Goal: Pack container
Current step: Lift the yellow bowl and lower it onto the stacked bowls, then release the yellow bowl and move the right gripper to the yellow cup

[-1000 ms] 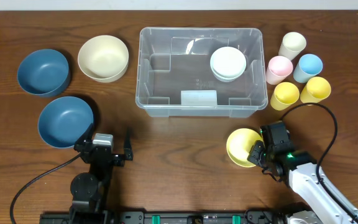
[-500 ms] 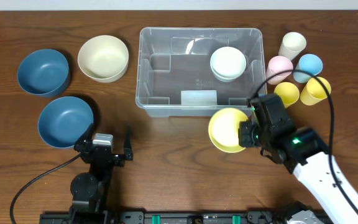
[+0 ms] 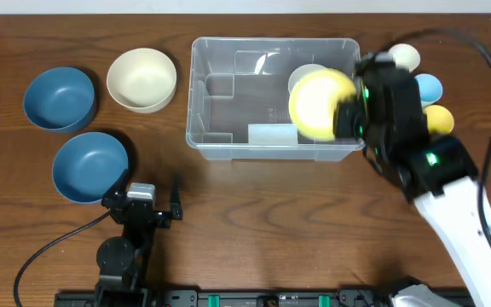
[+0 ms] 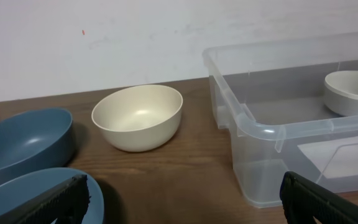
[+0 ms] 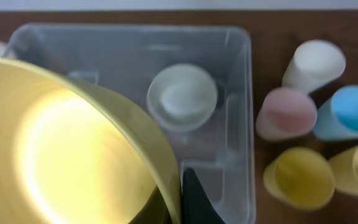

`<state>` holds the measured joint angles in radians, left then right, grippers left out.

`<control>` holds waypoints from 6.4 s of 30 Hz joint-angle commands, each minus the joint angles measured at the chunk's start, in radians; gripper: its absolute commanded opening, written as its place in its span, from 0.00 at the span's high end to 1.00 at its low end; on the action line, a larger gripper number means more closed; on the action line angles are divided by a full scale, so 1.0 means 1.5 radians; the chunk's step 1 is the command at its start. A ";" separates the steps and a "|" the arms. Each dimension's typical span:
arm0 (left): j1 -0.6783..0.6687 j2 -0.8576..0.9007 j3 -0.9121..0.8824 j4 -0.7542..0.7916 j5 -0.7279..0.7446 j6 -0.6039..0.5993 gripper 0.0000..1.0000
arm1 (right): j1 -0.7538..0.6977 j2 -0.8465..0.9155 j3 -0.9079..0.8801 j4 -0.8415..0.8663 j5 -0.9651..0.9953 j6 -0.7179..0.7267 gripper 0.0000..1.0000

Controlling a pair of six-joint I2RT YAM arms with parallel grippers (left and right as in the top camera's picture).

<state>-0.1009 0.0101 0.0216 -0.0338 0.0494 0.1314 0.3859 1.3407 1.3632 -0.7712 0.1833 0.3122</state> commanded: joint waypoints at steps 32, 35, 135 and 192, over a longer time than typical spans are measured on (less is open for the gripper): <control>0.003 -0.003 -0.012 -0.024 -0.008 0.006 0.02 | -0.090 0.499 0.177 0.159 -0.055 -0.047 0.30; 0.003 -0.003 -0.012 -0.024 -0.008 0.006 0.02 | -0.079 0.496 0.221 0.104 -0.055 -0.066 0.30; 0.003 -0.003 -0.012 -0.024 -0.008 0.006 0.02 | -0.086 0.437 0.451 -0.249 -0.086 -0.079 0.48; 0.003 -0.003 -0.012 -0.024 -0.008 0.006 0.02 | -0.523 0.378 0.063 -0.119 -0.125 0.031 0.71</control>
<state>-0.1009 0.0101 0.0216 -0.0338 0.0494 0.1314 -0.4011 1.9133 1.4647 -0.9520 -0.0219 0.3565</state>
